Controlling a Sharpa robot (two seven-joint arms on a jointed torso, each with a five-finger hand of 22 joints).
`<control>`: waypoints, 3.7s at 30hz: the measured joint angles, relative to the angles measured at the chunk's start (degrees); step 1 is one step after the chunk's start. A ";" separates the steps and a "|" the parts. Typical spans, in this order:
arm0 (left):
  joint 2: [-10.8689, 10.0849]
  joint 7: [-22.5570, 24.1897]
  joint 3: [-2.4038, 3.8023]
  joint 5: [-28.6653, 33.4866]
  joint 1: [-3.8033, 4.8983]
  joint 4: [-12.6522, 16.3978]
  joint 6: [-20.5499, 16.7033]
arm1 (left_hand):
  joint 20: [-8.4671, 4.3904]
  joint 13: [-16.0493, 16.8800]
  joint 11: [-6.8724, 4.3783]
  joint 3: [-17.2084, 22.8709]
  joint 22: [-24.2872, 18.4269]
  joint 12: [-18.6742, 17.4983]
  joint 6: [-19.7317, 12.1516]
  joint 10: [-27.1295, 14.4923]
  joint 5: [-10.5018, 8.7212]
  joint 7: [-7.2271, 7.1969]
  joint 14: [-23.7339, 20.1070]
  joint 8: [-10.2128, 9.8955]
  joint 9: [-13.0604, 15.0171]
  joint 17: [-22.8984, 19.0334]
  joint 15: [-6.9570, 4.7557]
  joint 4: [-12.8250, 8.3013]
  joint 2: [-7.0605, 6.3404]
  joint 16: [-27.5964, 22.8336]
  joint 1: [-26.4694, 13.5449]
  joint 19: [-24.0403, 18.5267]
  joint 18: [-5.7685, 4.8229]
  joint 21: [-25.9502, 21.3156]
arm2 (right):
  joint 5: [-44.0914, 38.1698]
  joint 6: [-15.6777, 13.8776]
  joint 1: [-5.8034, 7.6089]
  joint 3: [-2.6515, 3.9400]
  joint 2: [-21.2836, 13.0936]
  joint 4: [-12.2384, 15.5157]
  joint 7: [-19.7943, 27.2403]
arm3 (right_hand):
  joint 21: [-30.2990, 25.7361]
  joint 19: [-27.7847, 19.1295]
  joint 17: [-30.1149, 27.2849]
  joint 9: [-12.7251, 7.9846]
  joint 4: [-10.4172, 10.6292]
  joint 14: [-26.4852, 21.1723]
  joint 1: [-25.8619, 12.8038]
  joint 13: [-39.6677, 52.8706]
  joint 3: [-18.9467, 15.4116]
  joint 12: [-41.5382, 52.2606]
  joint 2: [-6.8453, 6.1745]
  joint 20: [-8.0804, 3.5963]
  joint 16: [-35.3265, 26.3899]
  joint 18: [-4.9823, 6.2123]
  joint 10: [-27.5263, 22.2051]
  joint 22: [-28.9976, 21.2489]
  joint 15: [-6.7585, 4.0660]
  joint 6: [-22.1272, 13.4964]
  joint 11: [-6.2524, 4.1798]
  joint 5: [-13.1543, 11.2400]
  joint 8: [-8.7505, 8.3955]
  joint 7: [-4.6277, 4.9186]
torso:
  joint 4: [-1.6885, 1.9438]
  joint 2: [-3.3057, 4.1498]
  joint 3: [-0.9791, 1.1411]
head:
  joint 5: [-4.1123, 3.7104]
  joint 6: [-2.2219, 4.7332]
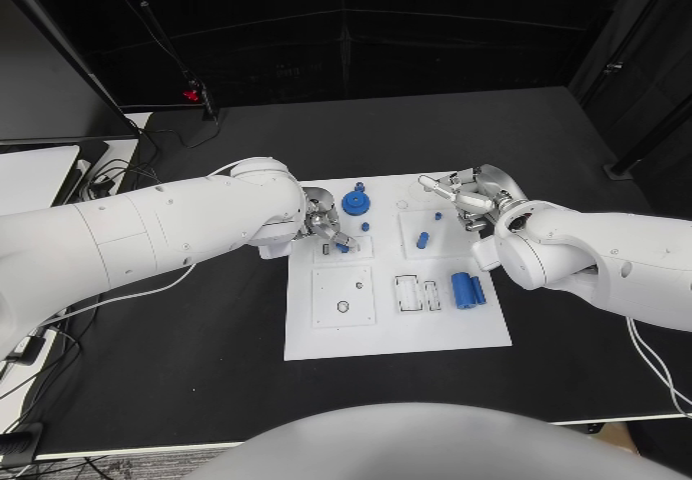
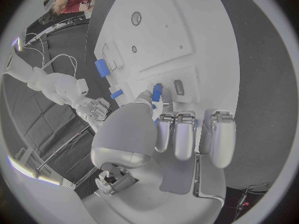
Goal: Assemble the parts on the task board
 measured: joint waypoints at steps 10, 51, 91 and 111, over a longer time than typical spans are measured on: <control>-0.08 0.24 -0.01 0.00 -0.01 0.02 0.04 | 0.00 0.00 0.00 -0.36 0.00 0.00 0.02 0.00 -0.88 0.02 0.00 -0.27 -0.05 0.00 0.00 0.35 0.00 0.00 0.00 0.00 0.00 0.00 | 0.00 0.00 0.00 0.00 0.02 -0.06 -0.03 | 0.00 0.00 0.00 -0.01 0.00 0.00 0.00 0.00 0.00 0.00 0.00 0.00 0.00 0.00 0.00 0.00 0.00 -0.31 0.00 0.13 0.00 -0.08 | 0.01 0.00 -0.01 | -0.02 -0.02; -1.98 1.07 -0.42 -0.10 0.77 2.05 -2.44 | 0.00 0.21 -0.40 6.28 0.00 0.34 0.19 -0.03 1.82 -0.44 0.00 -1.21 -1.46 0.00 0.01 0.13 0.30 0.00 10.58 0.00 0.00 0.00 | 0.00 0.02 -0.01 -0.01 0.16 -0.36 -0.18 | 0.00 0.00 -0.02 0.02 -0.16 0.00 0.00 0.00 -0.16 0.00 0.00 0.00 0.00 0.00 0.00 0.00 0.00 -0.40 0.00 0.27 0.00 0.01 | -0.02 0.00 0.01 | -0.13 -0.08; -2.57 -5.17 -0.42 4.76 2.71 4.43 -0.53 | -0.21 0.17 -0.74 7.67 0.00 0.51 0.87 -0.07 3.25 -0.19 0.02 0.40 -0.37 0.00 -0.40 0.43 -0.96 0.00 11.97 -0.21 0.00 0.00 | 0.00 0.02 -0.01 -0.04 0.50 -0.67 -0.27 | 0.00 0.00 -0.03 0.01 -0.16 0.00 0.00 0.00 -0.16 0.00 0.00 0.00 0.00 0.00 0.00 0.00 0.00 -0.41 0.00 0.27 0.29 0.01 | -0.02 0.02 -0.01 | -0.22 -0.21; -1.22 -8.61 -0.42 4.44 2.71 5.01 -2.96 | -0.42 0.15 -0.74 8.45 0.00 0.34 0.92 -0.07 3.22 -0.15 0.02 0.63 -0.18 0.00 -0.39 1.08 -0.96 0.00 11.97 0.00 0.00 0.00 | 0.00 0.01 -0.03 -0.05 0.55 -0.64 -0.27 | 0.00 0.00 -0.04 0.06 -0.01 0.00 0.00 0.00 -0.31 0.00 0.00 0.00 0.00 0.00 0.00 0.00 0.00 -0.40 0.00 0.27 0.29 0.01 | 0.01 0.02 0.03 | 0.07 -0.21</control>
